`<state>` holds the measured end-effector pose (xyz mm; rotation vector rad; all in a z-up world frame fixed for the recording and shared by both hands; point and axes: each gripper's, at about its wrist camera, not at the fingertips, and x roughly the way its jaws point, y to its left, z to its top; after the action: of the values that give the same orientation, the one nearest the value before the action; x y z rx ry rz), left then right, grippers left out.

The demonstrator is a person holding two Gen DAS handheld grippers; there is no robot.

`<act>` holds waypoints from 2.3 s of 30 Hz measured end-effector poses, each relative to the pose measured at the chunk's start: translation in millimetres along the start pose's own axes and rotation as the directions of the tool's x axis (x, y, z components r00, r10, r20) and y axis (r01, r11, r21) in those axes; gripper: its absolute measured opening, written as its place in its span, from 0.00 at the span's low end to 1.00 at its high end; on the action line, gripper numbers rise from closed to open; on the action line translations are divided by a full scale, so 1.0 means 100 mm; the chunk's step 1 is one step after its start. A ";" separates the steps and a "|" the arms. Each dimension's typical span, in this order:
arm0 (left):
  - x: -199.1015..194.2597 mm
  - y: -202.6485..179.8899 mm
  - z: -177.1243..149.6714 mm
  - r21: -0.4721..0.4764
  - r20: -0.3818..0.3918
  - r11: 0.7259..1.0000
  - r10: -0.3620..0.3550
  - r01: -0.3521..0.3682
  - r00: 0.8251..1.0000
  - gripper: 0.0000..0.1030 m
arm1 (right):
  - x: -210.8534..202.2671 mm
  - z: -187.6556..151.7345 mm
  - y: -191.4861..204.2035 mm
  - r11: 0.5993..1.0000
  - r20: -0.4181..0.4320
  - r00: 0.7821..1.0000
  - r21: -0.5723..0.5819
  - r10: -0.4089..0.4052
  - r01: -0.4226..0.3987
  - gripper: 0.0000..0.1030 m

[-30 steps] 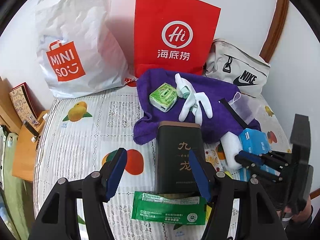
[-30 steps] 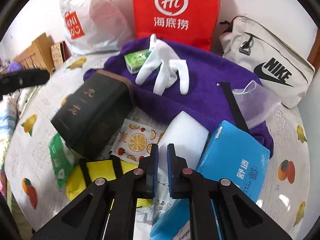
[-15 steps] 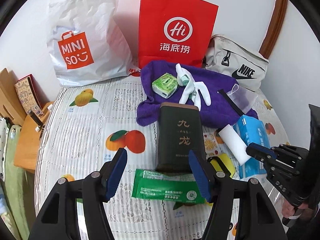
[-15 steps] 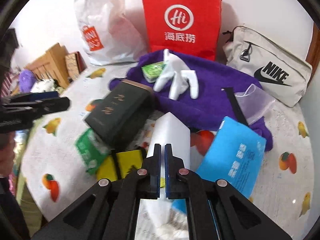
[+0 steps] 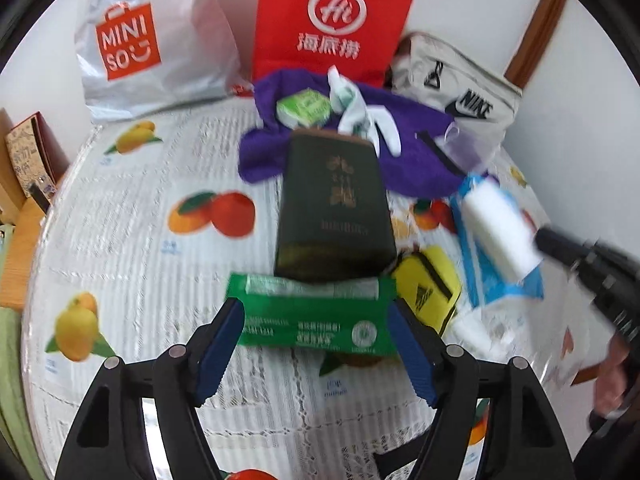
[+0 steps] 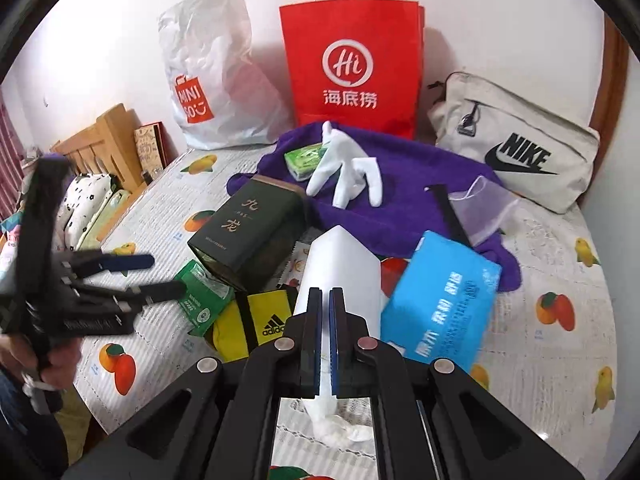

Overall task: Organize soft objects
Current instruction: 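Grasp the green tissue pack with the left tool while the right tool holds the white block, then lift the green pack with the left tool while the right tool carries the block toward the towel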

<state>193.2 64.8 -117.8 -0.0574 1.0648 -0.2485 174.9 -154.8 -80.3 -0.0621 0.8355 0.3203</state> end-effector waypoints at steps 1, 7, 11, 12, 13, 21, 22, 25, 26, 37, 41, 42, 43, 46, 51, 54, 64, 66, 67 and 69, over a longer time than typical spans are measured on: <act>0.03 0.00 -0.04 0.002 -0.008 1.000 0.005 -0.005 1.000 0.70 | -0.03 -0.01 -0.01 1.000 0.006 1.000 -0.002 -0.003 0.003 0.03; 0.06 -0.05 -0.25 0.096 -0.005 0.994 0.046 -0.045 0.999 0.70 | -0.10 -0.04 0.00 1.000 0.023 1.000 -0.018 0.003 -0.003 0.03; 0.12 -0.19 -0.34 0.212 0.029 0.965 0.152 -0.155 0.988 0.71 | -0.10 -0.06 0.00 1.000 0.027 1.000 -0.017 0.015 -0.014 0.03; 0.14 -0.22 -0.35 0.230 0.030 0.959 0.163 -0.165 0.986 0.71 | -0.09 -0.07 0.00 1.000 0.026 1.000 -0.016 0.017 -0.017 0.03; 0.17 -0.24 -0.35 0.241 0.031 0.955 0.171 -0.173 0.985 0.71 | -0.09 -0.07 0.00 1.000 0.024 1.000 -0.016 0.019 -0.019 0.03; 0.41 -0.28 -0.26 0.271 0.046 0.943 0.185 -0.191 0.982 0.71 | -0.03 -0.10 -0.13 1.000 0.009 1.000 0.001 0.005 -0.005 0.03; 0.43 -0.27 -0.24 0.268 0.054 0.943 0.190 -0.198 0.980 0.70 | -0.03 -0.09 -0.15 1.000 0.010 1.000 0.007 0.006 -0.006 0.03; 0.48 -0.26 -0.21 0.275 0.074 0.937 0.201 -0.214 0.977 0.68 | -0.03 -0.09 -0.19 1.000 0.010 1.000 0.012 0.001 -0.001 0.03; 0.48 -0.27 -0.20 0.287 0.079 0.934 0.200 -0.214 0.977 0.62 | -0.03 -0.09 -0.21 1.000 0.011 1.000 0.013 0.001 -0.001 0.03; 0.14 -0.24 -0.13 0.303 0.101 0.942 0.121 -0.147 0.987 0.18 | -0.06 -0.11 -0.25 1.000 0.011 1.000 0.020 0.008 -0.009 0.03; 0.01 -0.25 -0.11 0.277 0.104 0.954 0.092 -0.118 0.990 0.09 | -0.07 -0.13 -0.26 0.999 0.011 1.000 0.030 0.016 -0.017 0.03; 0.00 -0.25 -0.10 0.269 0.101 0.957 0.085 -0.110 0.991 0.08 | -0.08 -0.13 -0.27 0.999 0.011 1.000 0.031 0.016 -0.016 0.03; -0.03 -0.24 -0.09 0.255 0.099 0.961 0.083 -0.105 0.992 0.08 | -0.08 -0.13 -0.27 0.999 0.010 1.000 0.032 0.018 -0.018 0.03; -0.11 -0.21 -0.05 0.207 0.101 0.977 0.034 -0.055 0.994 0.08 | -0.09 -0.15 -0.28 0.999 0.009 1.000 0.038 0.026 -0.027 0.03; -0.15 -0.20 -0.02 0.175 0.102 0.983 0.031 -0.049 0.994 0.07 | -0.10 -0.16 -0.28 0.998 0.009 0.999 0.042 0.041 -0.041 0.03; -0.21 -0.21 0.01 0.164 0.117 0.985 0.028 -0.047 0.993 0.07 | -0.10 -0.15 -0.31 0.998 0.005 0.999 0.048 0.045 -0.045 0.03; -0.33 -0.27 0.24 0.130 0.144 0.990 0.027 -0.046 0.989 0.07 | -0.07 -0.07 -0.48 0.997 -0.003 1.000 0.076 0.031 -0.030 0.02; -0.34 -0.29 0.31 0.128 0.142 0.991 0.028 -0.047 0.990 0.07 | -0.06 -0.04 -0.51 0.996 -0.002 1.000 0.082 0.025 -0.025 0.02; -0.34 -0.31 0.34 0.127 0.144 0.991 0.030 -0.048 0.989 0.07 | -0.06 -0.02 -0.54 0.996 0.000 1.000 0.089 0.022 -0.022 0.01; -0.34 -0.33 0.41 0.131 0.149 0.990 0.025 -0.045 0.989 0.07 | -0.05 0.02 -0.58 0.995 0.004 0.999 0.098 0.032 -0.032 0.00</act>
<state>207.4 37.1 -63.3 0.0632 0.8997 -0.2796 190.6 -210.4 -79.8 0.0435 0.8498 0.3084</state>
